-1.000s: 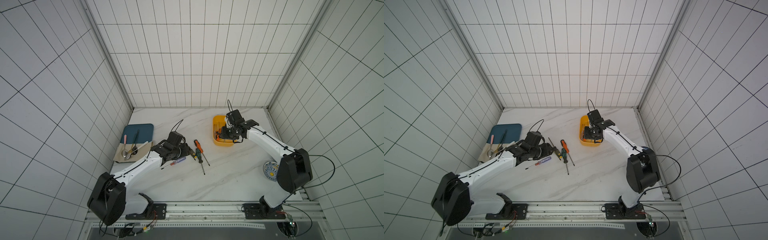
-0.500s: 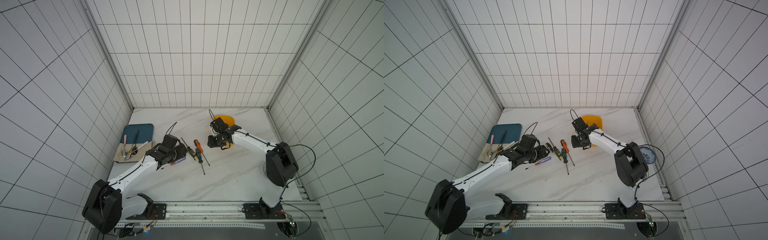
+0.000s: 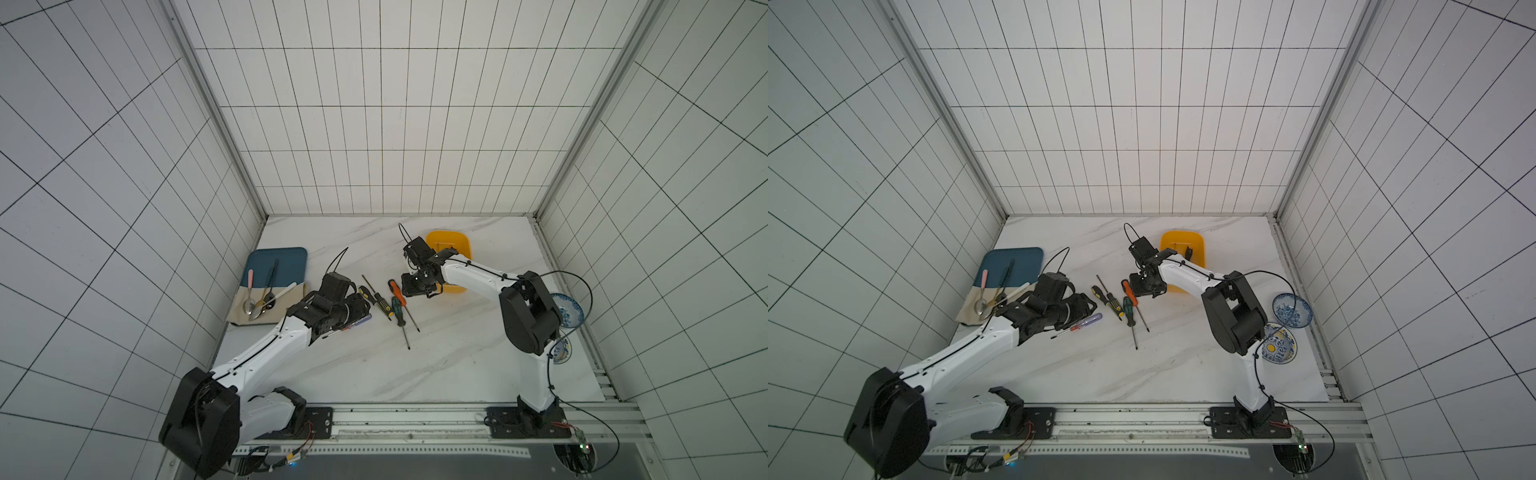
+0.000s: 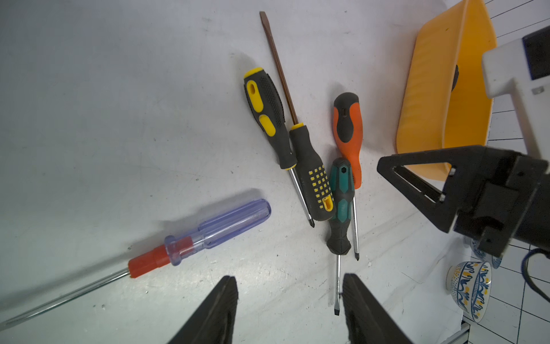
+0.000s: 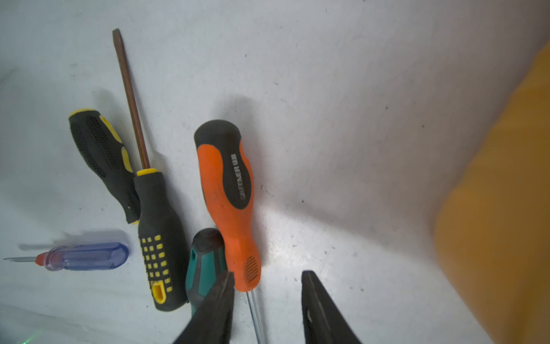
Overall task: Put the screwdriver on the desktop into the storage box
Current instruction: Pick up the screwdriver from the center of the board.
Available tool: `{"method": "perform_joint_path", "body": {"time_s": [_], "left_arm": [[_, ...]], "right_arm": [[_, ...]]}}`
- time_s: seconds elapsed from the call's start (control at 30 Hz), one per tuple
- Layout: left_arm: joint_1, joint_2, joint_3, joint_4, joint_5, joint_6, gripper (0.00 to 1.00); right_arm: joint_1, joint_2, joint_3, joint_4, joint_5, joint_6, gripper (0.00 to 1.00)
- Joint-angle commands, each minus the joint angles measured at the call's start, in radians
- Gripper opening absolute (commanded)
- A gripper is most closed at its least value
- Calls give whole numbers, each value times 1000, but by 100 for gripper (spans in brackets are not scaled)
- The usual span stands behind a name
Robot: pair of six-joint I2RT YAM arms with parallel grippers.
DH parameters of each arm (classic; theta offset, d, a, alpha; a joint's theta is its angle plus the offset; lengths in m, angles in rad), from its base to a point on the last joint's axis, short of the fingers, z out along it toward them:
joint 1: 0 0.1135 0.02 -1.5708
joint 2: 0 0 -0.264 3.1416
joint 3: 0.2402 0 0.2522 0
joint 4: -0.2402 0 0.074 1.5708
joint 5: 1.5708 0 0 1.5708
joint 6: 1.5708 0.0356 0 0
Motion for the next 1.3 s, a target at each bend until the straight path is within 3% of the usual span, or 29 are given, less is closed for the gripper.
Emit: {"method": "perform_joint_path", "body": {"time_s": [0.0, 1.03, 1.27], "left_arm": [[11, -19, -12, 29, 14, -2, 60], [24, -17, -38, 63, 46, -24, 60], [24, -17, -39, 64, 46, -24, 60]], "right_arm": [[14, 32, 48, -34, -11, -12, 40], [48, 141, 93, -72, 29, -32, 39], [49, 156, 110, -87, 62, -47, 32]]}}
